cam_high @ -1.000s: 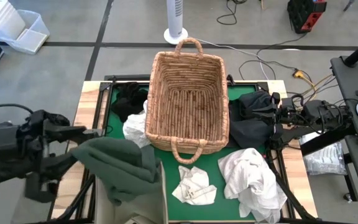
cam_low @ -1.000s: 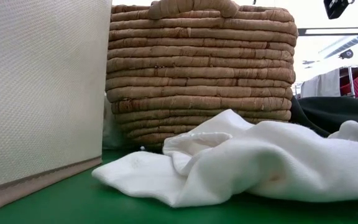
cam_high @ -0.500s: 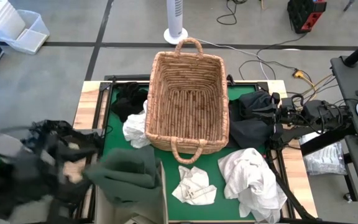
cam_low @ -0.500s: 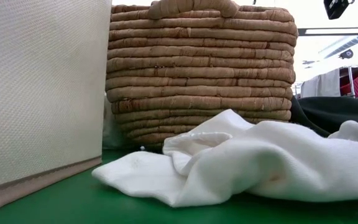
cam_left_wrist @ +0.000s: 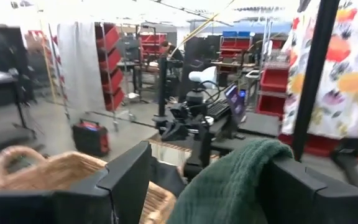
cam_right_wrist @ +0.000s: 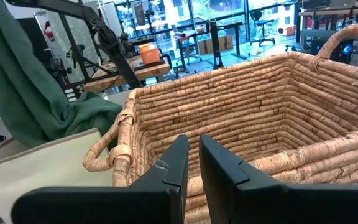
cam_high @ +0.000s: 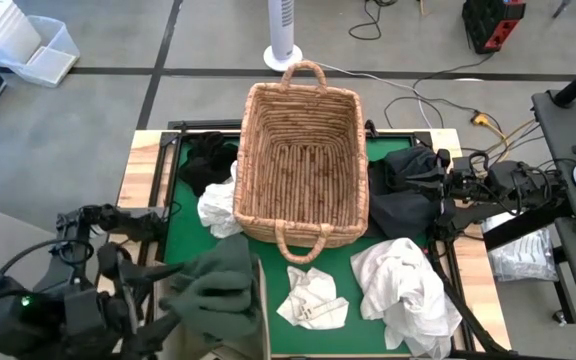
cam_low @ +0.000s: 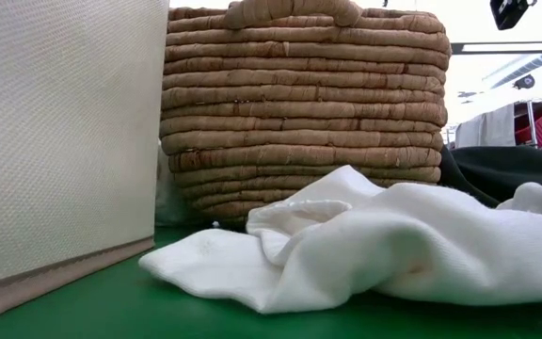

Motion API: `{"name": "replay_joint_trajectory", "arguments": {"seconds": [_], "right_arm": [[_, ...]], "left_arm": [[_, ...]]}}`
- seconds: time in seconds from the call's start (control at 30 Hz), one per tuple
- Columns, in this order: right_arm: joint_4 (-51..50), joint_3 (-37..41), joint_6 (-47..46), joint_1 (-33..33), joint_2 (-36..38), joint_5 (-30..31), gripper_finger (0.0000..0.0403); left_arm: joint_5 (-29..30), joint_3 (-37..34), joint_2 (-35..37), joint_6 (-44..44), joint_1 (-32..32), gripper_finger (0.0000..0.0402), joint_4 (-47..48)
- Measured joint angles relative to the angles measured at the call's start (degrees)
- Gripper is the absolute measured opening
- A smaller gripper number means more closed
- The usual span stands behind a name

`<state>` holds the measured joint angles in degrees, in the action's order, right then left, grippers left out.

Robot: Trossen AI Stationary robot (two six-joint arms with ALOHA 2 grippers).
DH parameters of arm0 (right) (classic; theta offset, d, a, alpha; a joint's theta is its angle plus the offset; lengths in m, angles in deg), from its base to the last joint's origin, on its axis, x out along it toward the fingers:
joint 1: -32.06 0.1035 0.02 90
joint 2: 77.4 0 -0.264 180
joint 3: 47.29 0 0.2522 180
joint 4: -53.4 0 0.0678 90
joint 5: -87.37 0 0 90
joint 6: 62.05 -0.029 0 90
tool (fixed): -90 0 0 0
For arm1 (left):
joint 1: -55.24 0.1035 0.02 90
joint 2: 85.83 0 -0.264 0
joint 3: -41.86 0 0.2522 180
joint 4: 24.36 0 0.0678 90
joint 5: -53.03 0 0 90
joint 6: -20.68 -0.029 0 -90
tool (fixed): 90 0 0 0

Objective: Sort clothes
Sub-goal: Put the green shirt into the gray laundry bin

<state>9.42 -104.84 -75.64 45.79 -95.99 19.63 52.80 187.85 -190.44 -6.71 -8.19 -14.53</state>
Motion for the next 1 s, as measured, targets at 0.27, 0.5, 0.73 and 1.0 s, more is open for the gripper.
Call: {"name": "replay_joint_trajectory", "arguments": {"seconds": [0.27, 0.5, 0.73, 1.0], "right_arm": [[0.0, 0.0, -0.9, 0.0, 0.0, 0.0, 0.0031], [0.0, 0.0, -2.5, 0.0, 0.0, 0.0, 0.0031], [0.0, 0.0, -3.1, 0.0, 0.0, 0.0, 0.0031], [0.0, 0.0, -2.6, 0.0, 0.0, 0.0, 0.0031]], "left_arm": [[-2.9, 0.0, 1.2, 0.5, 7.1, 0.0232, 17.7], [-27.7, 0.0, 6.8, 36.1, 12.7, 0.0232, 58.8], [-30.6, 0.0, 11.3, 62.8, 11.4, 0.0232, 83.9], [-54.2, -1.4, 13.8, 83.1, 8.7, 0.0231, 93.6]]}}
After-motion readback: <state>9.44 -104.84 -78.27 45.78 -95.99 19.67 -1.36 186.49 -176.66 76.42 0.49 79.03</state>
